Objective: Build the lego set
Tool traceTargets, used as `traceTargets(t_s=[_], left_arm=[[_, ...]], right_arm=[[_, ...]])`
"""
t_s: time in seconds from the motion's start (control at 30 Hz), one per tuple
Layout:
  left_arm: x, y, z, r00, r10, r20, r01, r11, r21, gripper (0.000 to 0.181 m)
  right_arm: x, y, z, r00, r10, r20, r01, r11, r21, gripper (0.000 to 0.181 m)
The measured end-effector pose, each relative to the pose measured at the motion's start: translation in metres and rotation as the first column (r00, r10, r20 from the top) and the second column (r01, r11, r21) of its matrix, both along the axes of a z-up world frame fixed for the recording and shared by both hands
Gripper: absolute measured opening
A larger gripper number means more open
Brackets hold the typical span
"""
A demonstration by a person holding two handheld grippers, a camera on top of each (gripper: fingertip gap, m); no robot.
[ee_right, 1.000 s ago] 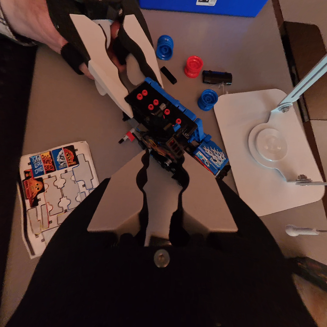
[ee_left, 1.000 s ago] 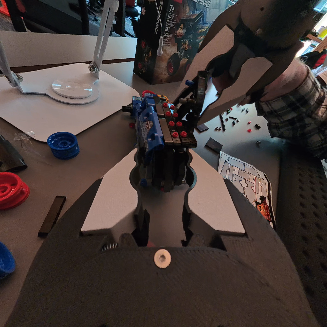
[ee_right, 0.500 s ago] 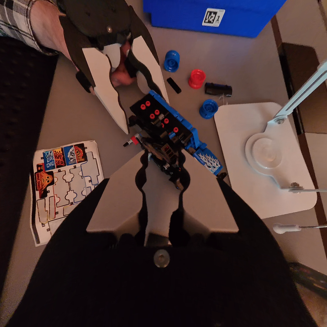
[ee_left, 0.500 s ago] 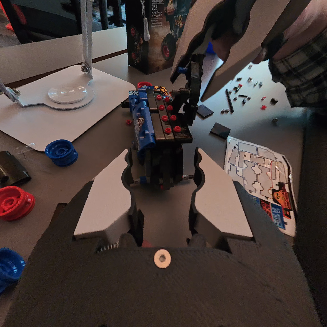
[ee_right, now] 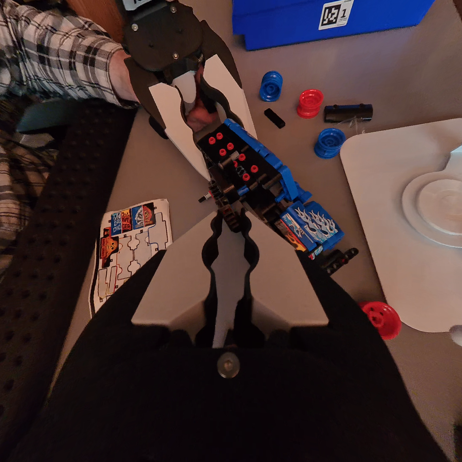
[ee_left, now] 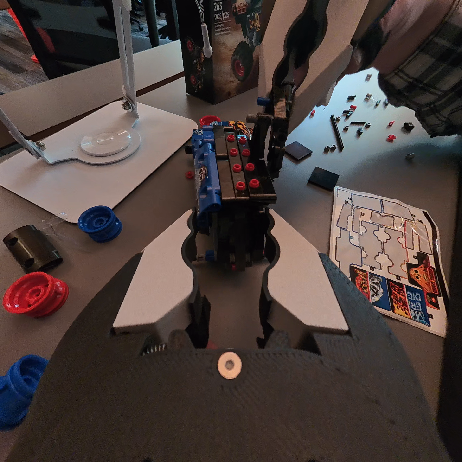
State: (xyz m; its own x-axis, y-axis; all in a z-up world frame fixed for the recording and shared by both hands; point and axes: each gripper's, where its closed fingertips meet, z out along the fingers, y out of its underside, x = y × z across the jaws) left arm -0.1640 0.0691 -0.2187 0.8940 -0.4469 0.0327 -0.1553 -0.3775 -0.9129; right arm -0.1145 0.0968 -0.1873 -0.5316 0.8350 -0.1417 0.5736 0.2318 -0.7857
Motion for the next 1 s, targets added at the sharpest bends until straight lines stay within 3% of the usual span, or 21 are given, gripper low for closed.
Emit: traceTargets(t_s=[0.43, 0.67, 0.77, 1.0], left_arm=[[0.0, 0.0, 0.0, 1.0, -0.024, 0.003, 0.024, 1.0, -0.003, 0.052], [0.0, 0.0, 0.0, 0.999, -0.035, 0.015, 0.035, 0.999, -0.009, 0.052], [0.0, 0.0, 0.0, 0.999, -0.036, 0.02, 0.036, 0.999, -0.011, 0.052], [0.0, 0.0, 0.0, 0.999, -0.041, 0.015, 0.041, 0.999, -0.007, 0.052]], right_arm=[[0.005, 0.016, -0.018, 0.999, -0.005, 0.043, 0.006, 1.0, -0.01, 0.013], [0.007, 0.023, -0.017, 0.999, -0.017, 0.038, 0.015, 0.999, 0.048, 0.017], [0.007, 0.021, -0.003, 1.0, -0.007, -0.02, 0.008, 0.999, 0.046, 0.017], [0.005, 0.018, -0.008, 1.0, -0.002, 0.011, 0.002, 0.999, 0.052, 0.013]])
